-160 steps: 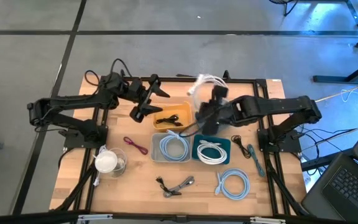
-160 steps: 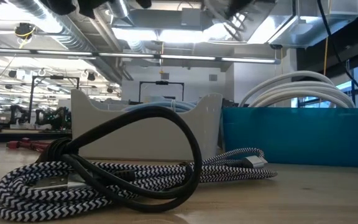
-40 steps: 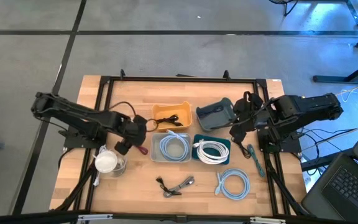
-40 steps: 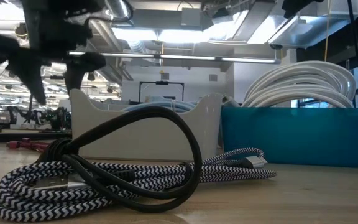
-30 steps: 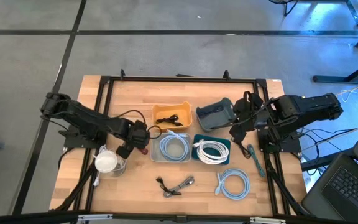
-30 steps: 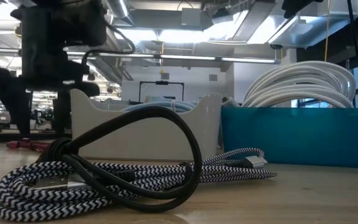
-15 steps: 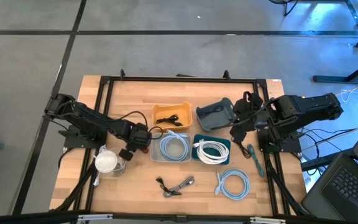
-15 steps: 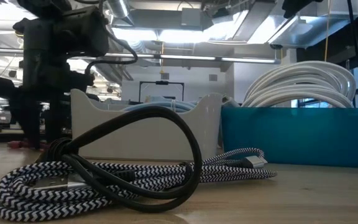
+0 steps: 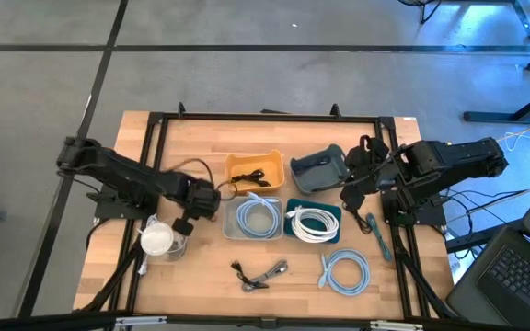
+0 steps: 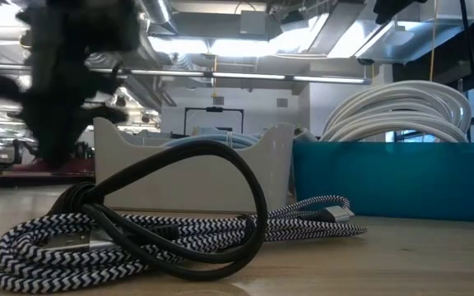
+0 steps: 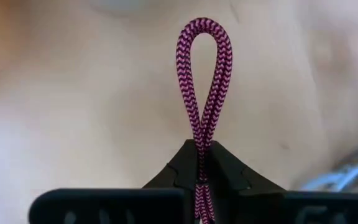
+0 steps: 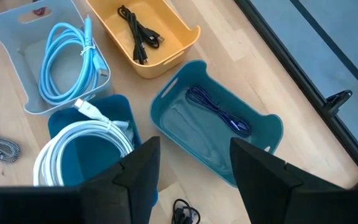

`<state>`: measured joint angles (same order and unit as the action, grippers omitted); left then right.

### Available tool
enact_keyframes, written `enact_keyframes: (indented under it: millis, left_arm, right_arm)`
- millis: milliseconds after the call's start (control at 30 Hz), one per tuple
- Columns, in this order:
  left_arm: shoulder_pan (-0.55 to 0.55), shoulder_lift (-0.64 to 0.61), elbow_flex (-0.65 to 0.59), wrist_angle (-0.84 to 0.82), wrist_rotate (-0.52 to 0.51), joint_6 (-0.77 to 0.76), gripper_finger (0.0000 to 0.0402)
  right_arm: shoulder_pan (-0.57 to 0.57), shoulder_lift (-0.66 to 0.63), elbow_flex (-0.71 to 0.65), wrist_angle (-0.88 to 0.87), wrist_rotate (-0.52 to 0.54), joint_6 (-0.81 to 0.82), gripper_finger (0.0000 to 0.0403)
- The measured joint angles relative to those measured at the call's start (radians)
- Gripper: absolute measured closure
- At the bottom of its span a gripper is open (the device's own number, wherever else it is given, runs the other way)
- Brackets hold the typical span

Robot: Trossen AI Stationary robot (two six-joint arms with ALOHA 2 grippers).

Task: Pick & Place USB Port
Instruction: Put the patterned pink USB cable into the green bin

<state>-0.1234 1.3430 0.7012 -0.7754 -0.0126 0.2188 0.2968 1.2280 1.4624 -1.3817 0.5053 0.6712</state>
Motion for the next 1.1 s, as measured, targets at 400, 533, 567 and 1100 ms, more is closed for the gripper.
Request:
enact_keyframes:
  millis: [400, 533, 567, 1100]
  left_arm:
    - [0.073, -0.324, 0.097, 0.098, -0.280, -0.125, 0.0391]
    - [0.105, -0.390, 0.006, 0.658, -0.225, 0.044, 0.0391]
    - [0.121, -0.394, -0.026, 0.833, -0.170, 0.089, 0.0391]
    - [0.338, 0.043, 0.087, 1.759, 0.528, -0.086, 0.0391]
  right_arm:
    - [0.000, 0.000, 0.000, 0.014, 0.028, -0.005, 0.0205]
    - [0.000, 0.002, 0.000, 0.085, 0.045, -0.089, 0.0206]
    - [0.000, 0.002, 0.000, 0.110, 0.045, -0.115, 0.0206]
    - [0.000, 0.015, 0.000, 0.689, 0.078, -0.663, 0.0206]
